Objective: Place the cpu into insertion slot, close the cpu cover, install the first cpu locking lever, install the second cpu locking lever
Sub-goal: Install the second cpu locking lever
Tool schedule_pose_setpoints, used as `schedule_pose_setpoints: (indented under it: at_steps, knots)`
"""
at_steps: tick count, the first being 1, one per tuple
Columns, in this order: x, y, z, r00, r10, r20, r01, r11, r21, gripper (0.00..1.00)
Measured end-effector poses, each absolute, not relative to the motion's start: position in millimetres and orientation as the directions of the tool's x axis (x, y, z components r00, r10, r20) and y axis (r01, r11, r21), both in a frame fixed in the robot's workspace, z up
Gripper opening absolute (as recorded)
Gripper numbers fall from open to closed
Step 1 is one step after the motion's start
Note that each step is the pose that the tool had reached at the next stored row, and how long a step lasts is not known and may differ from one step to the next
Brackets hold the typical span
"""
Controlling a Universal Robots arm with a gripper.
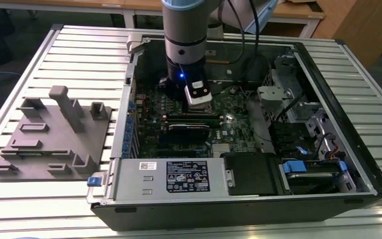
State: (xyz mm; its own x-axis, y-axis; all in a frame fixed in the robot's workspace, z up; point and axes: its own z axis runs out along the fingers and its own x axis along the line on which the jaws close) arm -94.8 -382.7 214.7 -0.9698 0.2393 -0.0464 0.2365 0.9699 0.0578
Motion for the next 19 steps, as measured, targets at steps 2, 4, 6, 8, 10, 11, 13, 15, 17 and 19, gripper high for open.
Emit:
schedule_pose_setpoints:
  at_steps: [2, 4, 6, 8, 10, 11, 13, 15, 17, 19]
  knots:
    - [-95.5, -383.1, 214.0, -0.97, 0.24, -0.045, 0.237, 0.969, 0.065, 0.1]
    - [-96.4, -383.2, 213.4, -0.97, 0.24, -0.041, 0.237, 0.969, 0.077, 0.1]
    - [-96.8, -383.4, 213.1, -0.97, 0.241, -0.04, 0.237, 0.968, 0.086, 0.1]
    - [-97.1, -383.6, 211.9, -0.97, 0.241, -0.039, 0.237, 0.968, 0.088, 0.1]
    - [-97.8, -383.8, 210.1, -0.97, 0.241, -0.039, 0.237, 0.967, 0.09, 0.1]
    - [-98.4, -383.9, 209.1, -0.97, 0.241, -0.038, 0.237, 0.967, 0.091, 0.1]
    - [-99.2, -384.0, 207.5, -0.97, 0.241, -0.037, 0.237, 0.967, 0.094, 0.1]
    - [-99.3, -384.1, 207.3, -0.97, 0.241, -0.037, 0.237, 0.967, 0.094, 0.1]
    - [-99.2, -385.3, 207.2, -0.97, 0.241, -0.037, 0.236, 0.967, 0.096, 0.1]
    - [-99.3, -387.6, 207.3, -0.97, 0.241, -0.036, 0.237, 0.967, 0.099, 0.1]
